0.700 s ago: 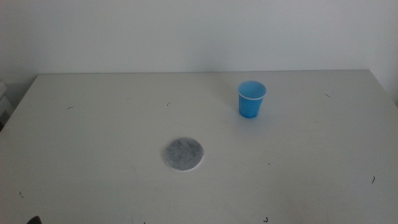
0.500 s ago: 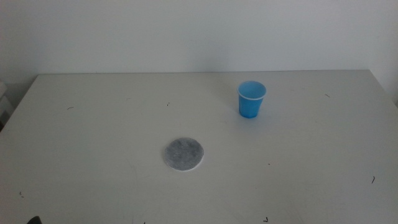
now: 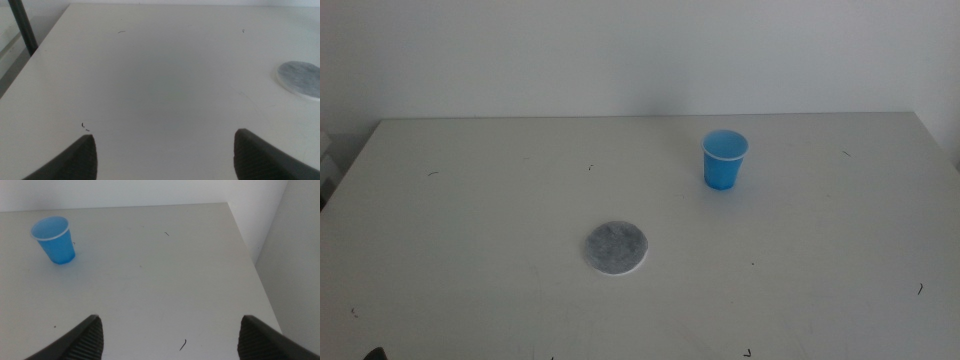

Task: Place an empty cup on a cup mat.

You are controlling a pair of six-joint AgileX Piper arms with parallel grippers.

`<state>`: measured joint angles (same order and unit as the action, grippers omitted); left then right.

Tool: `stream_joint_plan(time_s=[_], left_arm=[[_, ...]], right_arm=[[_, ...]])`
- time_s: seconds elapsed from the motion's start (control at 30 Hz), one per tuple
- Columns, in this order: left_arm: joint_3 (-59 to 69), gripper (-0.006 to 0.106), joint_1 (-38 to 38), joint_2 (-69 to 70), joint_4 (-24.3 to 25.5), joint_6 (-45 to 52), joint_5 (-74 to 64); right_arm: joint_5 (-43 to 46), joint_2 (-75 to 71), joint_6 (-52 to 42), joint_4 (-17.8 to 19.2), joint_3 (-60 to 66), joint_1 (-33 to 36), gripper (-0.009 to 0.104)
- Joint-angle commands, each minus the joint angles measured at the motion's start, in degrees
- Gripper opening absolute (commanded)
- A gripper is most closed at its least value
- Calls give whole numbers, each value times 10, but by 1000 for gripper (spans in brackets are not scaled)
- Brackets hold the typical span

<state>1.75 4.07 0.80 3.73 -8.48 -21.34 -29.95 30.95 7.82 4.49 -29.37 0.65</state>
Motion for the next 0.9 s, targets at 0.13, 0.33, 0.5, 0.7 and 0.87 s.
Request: stream_joint_plan(time_s=[0.13, 0.33, 0.5, 0.7, 0.87], left_arm=[[-3, 105, -1, 2, 0, -6, 38], [-3, 105, -1, 2, 0, -6, 38], [-3, 105, -1, 2, 0, -6, 38], [-3, 105, -1, 2, 0, -6, 38], [-3, 105, -1, 2, 0, -6, 38]], right_arm=[[38, 119, 1, -1, -109, 3, 87], [-47, 227, 5, 1, -241, 3, 87], [-151, 333, 3, 5, -371, 14, 87], [-213, 450, 23, -6, -517, 51, 87], [-268, 543, 23, -10, -630, 78, 87]])
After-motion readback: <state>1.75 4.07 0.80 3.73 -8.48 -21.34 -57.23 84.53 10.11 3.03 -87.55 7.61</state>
